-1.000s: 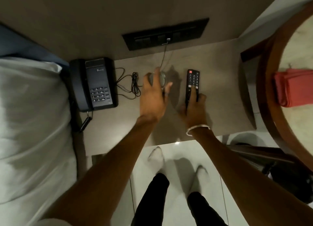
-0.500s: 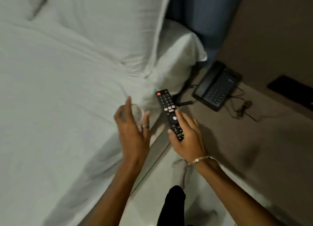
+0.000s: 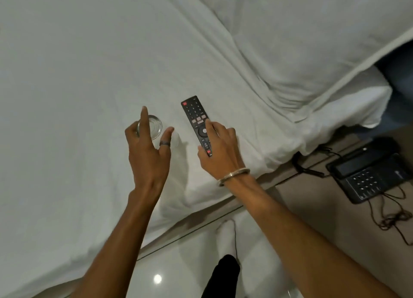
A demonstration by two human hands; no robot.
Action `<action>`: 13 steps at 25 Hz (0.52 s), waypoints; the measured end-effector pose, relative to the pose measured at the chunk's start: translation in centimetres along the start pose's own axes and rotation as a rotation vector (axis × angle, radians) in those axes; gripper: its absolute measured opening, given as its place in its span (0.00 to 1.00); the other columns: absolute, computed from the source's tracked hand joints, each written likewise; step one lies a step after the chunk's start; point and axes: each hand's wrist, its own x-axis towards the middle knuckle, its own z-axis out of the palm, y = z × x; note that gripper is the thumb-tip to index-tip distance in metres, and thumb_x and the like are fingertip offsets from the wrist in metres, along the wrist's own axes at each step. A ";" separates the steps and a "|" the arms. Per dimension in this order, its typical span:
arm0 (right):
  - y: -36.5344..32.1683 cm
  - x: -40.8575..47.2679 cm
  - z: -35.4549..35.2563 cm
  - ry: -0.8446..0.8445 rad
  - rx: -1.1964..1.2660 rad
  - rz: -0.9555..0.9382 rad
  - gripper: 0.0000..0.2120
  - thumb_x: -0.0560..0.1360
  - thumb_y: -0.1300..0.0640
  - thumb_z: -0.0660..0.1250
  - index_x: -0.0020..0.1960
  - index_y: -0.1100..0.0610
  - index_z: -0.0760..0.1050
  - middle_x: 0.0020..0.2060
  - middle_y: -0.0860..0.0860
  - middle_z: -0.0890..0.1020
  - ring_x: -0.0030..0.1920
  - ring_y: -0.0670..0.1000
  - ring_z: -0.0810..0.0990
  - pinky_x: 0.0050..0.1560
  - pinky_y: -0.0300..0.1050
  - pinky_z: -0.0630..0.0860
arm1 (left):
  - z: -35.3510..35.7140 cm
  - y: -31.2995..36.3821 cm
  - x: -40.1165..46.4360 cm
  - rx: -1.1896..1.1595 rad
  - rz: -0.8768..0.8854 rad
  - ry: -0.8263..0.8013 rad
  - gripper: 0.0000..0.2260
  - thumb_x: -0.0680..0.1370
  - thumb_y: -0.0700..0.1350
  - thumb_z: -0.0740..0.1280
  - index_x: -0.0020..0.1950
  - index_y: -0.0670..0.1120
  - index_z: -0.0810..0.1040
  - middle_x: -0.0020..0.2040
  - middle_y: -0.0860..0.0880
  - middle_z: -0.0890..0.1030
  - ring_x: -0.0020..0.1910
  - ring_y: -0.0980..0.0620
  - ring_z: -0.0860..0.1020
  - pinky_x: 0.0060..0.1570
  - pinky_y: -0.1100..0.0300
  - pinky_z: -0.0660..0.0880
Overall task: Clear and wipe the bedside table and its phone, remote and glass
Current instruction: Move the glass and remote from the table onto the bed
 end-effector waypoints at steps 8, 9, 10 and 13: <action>0.8 0.7 1.4 0.088 -0.161 -0.004 0.32 0.77 0.40 0.62 0.77 0.53 0.65 0.75 0.56 0.70 0.67 0.59 0.72 0.63 0.57 0.72 | 3.1 1.1 -1.7 0.259 0.148 0.241 0.36 0.83 0.55 0.68 0.83 0.38 0.59 0.82 0.28 0.56 0.82 0.26 0.50 0.83 0.41 0.48; 1.8 0.0 0.5 0.159 -0.157 0.015 0.31 0.78 0.40 0.61 0.77 0.53 0.65 0.76 0.56 0.69 0.70 0.59 0.71 0.64 0.58 0.71 | 3.9 2.0 -2.6 0.277 0.246 0.249 0.35 0.83 0.53 0.69 0.82 0.36 0.61 0.80 0.25 0.57 0.80 0.24 0.49 0.83 0.41 0.46; 3.1 -0.9 -0.6 0.230 -0.159 0.035 0.30 0.79 0.41 0.60 0.77 0.53 0.66 0.77 0.57 0.68 0.73 0.60 0.69 0.67 0.58 0.69 | 5.1 3.0 -3.8 0.259 0.333 0.212 0.34 0.82 0.51 0.70 0.81 0.35 0.62 0.79 0.24 0.58 0.79 0.24 0.49 0.83 0.40 0.45; 8.7 -4.3 -4.8 0.388 -0.234 0.122 0.28 0.81 0.46 0.61 0.78 0.56 0.66 0.79 0.61 0.63 0.80 0.62 0.58 0.76 0.64 0.62 | 9.8 7.3 -7.6 0.125 0.510 0.000 0.31 0.83 0.49 0.69 0.81 0.39 0.62 0.80 0.29 0.57 0.80 0.26 0.49 0.83 0.40 0.47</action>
